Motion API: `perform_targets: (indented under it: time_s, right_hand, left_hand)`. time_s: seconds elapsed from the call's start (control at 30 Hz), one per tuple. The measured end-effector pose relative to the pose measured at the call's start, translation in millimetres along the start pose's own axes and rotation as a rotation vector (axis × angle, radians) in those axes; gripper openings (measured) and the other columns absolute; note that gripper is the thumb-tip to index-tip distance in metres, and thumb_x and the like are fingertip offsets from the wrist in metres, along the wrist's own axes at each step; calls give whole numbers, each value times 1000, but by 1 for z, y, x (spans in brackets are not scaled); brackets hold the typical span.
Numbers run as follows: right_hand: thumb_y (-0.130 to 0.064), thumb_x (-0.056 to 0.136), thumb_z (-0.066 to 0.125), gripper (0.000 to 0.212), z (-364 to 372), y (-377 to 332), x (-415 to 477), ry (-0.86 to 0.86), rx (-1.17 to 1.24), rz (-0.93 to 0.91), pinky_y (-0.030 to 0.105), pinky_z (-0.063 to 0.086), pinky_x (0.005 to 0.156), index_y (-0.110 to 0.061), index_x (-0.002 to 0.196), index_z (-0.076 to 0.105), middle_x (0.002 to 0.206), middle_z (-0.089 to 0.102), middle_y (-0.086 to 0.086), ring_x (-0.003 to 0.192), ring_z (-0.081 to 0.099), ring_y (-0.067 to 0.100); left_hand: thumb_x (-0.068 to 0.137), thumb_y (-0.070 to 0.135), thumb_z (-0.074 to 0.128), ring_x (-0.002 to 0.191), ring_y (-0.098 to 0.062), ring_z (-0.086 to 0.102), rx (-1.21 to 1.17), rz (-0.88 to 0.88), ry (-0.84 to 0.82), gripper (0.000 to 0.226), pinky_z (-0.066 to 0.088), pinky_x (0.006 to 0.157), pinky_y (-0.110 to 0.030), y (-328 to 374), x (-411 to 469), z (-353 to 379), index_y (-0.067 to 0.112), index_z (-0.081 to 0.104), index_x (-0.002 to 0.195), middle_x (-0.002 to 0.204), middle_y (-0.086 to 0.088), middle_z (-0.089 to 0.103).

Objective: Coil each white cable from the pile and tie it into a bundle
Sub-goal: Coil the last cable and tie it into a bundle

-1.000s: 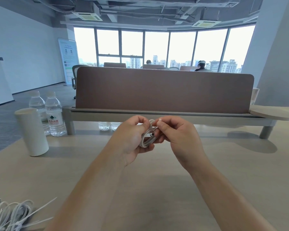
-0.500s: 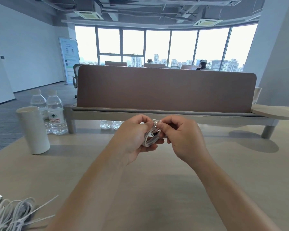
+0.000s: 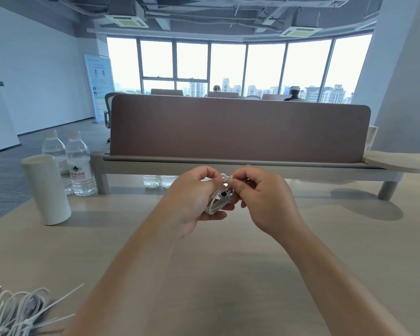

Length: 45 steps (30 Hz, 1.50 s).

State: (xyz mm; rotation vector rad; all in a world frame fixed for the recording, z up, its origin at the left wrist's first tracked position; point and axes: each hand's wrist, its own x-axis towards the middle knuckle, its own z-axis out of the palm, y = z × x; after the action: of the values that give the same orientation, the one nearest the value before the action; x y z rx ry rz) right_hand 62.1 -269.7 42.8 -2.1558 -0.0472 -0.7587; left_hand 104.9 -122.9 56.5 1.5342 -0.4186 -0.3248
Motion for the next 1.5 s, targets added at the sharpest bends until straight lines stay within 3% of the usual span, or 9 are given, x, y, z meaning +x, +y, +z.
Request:
perform_targets:
  time_s: [0.4, 0.57, 0.77, 0.97, 1.07, 1.13, 1.3, 1.4, 1.5]
  right_hand:
    - [-18, 95, 65, 15, 0, 4, 2, -37, -16, -22, 41, 54, 67, -23, 82, 70, 65, 69, -9, 61, 60, 11]
    - [-19, 96, 64, 15, -1, 3, 1, -49, -65, -34, 35, 51, 64, -23, 82, 70, 65, 68, -9, 60, 58, 7]
    - [-21, 97, 60, 15, -5, -2, 1, -96, -257, -93, 22, 36, 57, -19, 86, 69, 69, 60, -10, 71, 55, 12]
    - [-27, 98, 57, 18, -9, -6, 2, -134, -422, -56, 31, 36, 56, -25, 81, 62, 64, 52, -10, 62, 47, 10]
    - [-24, 96, 56, 19, -3, -7, 0, -128, -326, 7, 37, 52, 62, -22, 78, 59, 68, 65, -5, 66, 63, 17]
    - [-19, 96, 54, 18, -2, -10, -1, -161, -239, 76, 36, 54, 60, -18, 78, 59, 67, 69, -1, 60, 68, 17]
    - [-2, 95, 46, 23, -5, -15, 1, -239, 151, 228, 36, 59, 63, 1, 85, 66, 72, 75, 11, 64, 74, 27]
    - [-1, 96, 43, 25, -5, -14, 1, -265, 235, 277, 32, 57, 60, 1, 86, 66, 75, 75, 14, 67, 74, 31]
    - [-4, 92, 47, 24, -5, -11, 1, -233, 103, 246, 29, 46, 55, -5, 78, 66, 67, 74, 7, 59, 70, 22]
  left_hand:
    - [104, 20, 54, 85, -34, 75, 34, 7, -5, 14, 52, 52, -27, 2, 0, -1, 13, 60, 94, 90, -19, 76]
    - [104, 20, 53, 82, -30, 75, 68, 20, -10, 13, 52, 53, -27, 2, 0, 0, 14, 60, 94, 90, -18, 76]
    - [103, 13, 53, 80, -29, 75, 188, 113, 27, 14, 52, 52, -26, 1, 0, 2, 9, 60, 92, 91, -12, 75]
    - [102, 13, 55, 70, -21, 73, 249, 153, 48, 16, 51, 53, -29, -6, 5, 6, 11, 59, 86, 85, -7, 74]
    - [101, 14, 55, 73, -23, 74, 304, 177, 72, 15, 52, 54, -30, -8, 7, 4, 9, 60, 88, 81, -3, 73]
    - [100, 13, 55, 74, -23, 74, 336, 189, 80, 14, 52, 54, -29, -8, 7, 3, 9, 61, 88, 79, -3, 74]
    - [99, 13, 56, 55, -5, 62, 422, 243, 119, 13, 54, 52, -25, -9, 10, 1, 10, 63, 88, 80, -4, 70]
    - [99, 15, 57, 52, -2, 58, 457, 265, 140, 13, 54, 51, -24, -9, 10, 1, 11, 63, 88, 85, -5, 70]
    - [100, 16, 57, 58, -7, 66, 464, 261, 118, 12, 55, 53, -27, -9, 8, 4, 9, 60, 91, 87, -2, 70]
